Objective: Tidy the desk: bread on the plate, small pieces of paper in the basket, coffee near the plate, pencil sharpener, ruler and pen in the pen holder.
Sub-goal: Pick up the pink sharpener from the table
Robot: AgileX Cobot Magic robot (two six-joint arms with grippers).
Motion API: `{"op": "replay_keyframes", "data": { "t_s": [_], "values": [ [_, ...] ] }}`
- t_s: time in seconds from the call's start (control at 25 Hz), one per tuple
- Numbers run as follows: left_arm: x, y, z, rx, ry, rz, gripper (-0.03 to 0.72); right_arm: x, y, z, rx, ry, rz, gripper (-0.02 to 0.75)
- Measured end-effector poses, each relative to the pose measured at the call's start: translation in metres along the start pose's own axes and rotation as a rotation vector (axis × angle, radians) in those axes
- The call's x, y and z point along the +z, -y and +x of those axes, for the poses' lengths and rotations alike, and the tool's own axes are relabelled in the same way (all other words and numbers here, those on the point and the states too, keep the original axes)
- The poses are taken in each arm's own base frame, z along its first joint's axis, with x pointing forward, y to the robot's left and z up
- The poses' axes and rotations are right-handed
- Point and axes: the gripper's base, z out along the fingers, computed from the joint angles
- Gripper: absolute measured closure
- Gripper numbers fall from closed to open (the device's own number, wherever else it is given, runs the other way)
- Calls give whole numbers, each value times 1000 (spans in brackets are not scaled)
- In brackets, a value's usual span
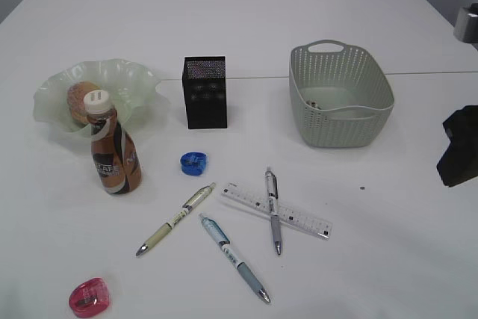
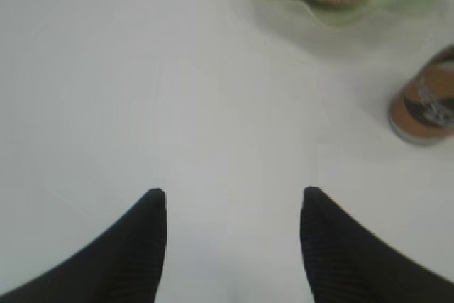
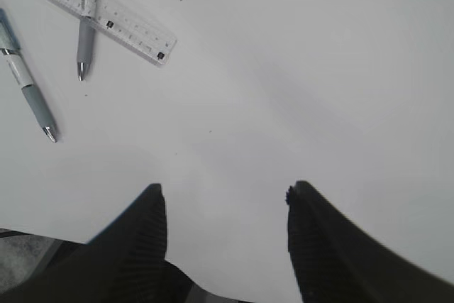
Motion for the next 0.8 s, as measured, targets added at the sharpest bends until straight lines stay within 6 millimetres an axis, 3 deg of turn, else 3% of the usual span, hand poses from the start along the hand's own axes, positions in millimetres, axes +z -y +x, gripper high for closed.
{"op": "replay_keyframes", "data": {
  "t_s": [0.24,0.44,0.8],
  "values": [
    [-31,22,5,38,-240,95,252,0,-1,0,4,-2,-7,333],
    [-51,44,-2,90,-327,239,253,0,-1,0,4,4,-7,333],
    [-39,78,8,362,-478,400,254,0,-1,-2,6,20,-11,333]
  ]
}}
